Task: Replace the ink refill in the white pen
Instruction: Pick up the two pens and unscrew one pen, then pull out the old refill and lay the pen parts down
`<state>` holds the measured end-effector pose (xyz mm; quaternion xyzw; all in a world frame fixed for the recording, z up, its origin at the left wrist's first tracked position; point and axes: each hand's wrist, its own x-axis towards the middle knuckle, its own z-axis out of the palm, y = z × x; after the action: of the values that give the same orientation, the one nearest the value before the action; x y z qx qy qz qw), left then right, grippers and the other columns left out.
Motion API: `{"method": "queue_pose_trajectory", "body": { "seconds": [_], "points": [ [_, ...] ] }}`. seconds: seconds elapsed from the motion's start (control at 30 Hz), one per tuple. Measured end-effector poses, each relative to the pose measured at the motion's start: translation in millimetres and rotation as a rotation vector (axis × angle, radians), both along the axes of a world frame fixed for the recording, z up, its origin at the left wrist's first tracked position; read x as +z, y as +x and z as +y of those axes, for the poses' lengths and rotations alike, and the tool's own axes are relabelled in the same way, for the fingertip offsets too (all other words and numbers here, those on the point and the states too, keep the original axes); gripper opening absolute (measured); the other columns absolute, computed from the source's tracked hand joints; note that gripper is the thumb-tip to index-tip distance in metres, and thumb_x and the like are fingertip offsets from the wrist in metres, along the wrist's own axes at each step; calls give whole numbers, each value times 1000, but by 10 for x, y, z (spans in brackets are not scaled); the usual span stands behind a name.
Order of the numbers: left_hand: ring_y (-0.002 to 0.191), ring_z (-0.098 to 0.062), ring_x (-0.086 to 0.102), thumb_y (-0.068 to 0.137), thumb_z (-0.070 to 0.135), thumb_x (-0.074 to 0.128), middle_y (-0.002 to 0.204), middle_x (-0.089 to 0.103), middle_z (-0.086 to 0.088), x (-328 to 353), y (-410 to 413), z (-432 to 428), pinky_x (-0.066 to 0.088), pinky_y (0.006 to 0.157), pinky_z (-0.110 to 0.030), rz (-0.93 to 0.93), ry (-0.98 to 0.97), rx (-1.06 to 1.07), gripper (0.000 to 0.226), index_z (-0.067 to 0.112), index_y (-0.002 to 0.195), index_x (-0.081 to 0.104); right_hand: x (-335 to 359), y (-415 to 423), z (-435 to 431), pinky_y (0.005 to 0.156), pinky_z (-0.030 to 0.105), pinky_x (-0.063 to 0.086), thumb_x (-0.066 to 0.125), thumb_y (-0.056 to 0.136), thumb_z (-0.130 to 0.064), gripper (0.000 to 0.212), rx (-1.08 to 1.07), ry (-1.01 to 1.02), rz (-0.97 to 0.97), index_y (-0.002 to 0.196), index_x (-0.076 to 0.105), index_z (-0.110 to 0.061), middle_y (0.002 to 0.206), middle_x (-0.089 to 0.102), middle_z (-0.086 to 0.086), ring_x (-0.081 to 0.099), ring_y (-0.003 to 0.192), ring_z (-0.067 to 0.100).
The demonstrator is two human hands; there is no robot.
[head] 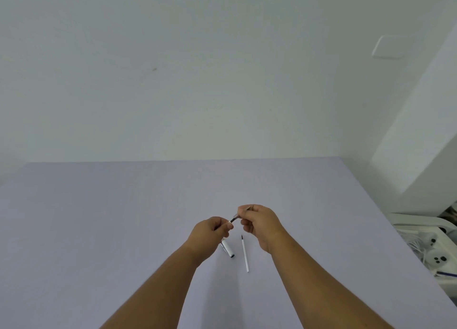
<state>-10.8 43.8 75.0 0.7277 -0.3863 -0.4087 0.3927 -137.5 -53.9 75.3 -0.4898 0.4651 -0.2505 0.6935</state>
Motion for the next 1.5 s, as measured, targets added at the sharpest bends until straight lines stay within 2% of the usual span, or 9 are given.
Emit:
{"method": "queue_pose_trajectory", "body": {
  "seconds": [0.1,0.2,0.47,0.67,0.73,0.83,1.33,1.43,1.5],
  "points": [
    [64,0,56,93,27,55,78,63,4,4,1,4,43,60,-13,35,-26,18,13,27,102,65,29,15,-33,67,27,52,65,85,-9,6,-28,-33,-9,84,67,-15,81,64,5,57,67,15],
    [57,5,56,94,27,53,76,61,5,14,2,9,42,52,-5,38,-42,15,13,31,97,64,29,35,-46,69,29,53,70,82,-11,9,-41,-70,21,88,64,-14,86,64,6,59,70,16],
    [64,-8,52,94,28,51,76,61,4,-82,62,-20,43,62,-18,52,-15,51,18,36,86,64,2,-38,-292,56,23,53,64,86,-11,10,-336,-73,-17,96,62,-10,80,65,6,58,60,13],
    [63,-12,50,94,29,50,77,62,4,-343,27,-40,43,60,-20,76,53,77,16,34,89,64,-623,-140,-173,70,37,56,59,83,-5,6,38,-205,562,84,63,-9,90,67,15,63,66,24],
    [65,-11,52,94,30,50,78,63,3,-426,12,-13,44,62,-21,74,81,81,15,35,88,63,-819,-148,-112,75,35,54,60,83,-11,5,165,-328,764,81,63,-7,94,70,18,65,79,29],
    [66,-11,52,94,31,50,79,63,3,-583,16,-34,44,62,-22,70,115,81,17,37,85,62,-1035,-141,-85,72,28,49,57,86,-17,8,224,-398,893,85,64,-13,98,70,10,64,89,25],
    [67,-13,52,94,32,50,79,64,4,-749,23,-30,45,64,-23,79,169,84,18,41,83,60,-1207,-156,-56,75,29,49,55,90,-22,18,199,-386,915,97,65,-10,102,68,9,63,94,26],
    [67,-12,52,94,32,50,80,64,3,-738,8,-44,44,64,-23,84,169,82,17,40,83,60,-1104,-159,-89,64,23,48,54,88,-19,15,67,-361,771,93,66,-12,97,68,6,62,79,17],
    [67,-11,53,94,32,50,81,64,2,-724,5,-60,44,63,-22,91,162,84,16,39,85,61,-986,-116,-114,58,19,44,58,86,-18,9,-30,-217,506,84,67,-17,88,67,1,56,66,10]
  ]
}}
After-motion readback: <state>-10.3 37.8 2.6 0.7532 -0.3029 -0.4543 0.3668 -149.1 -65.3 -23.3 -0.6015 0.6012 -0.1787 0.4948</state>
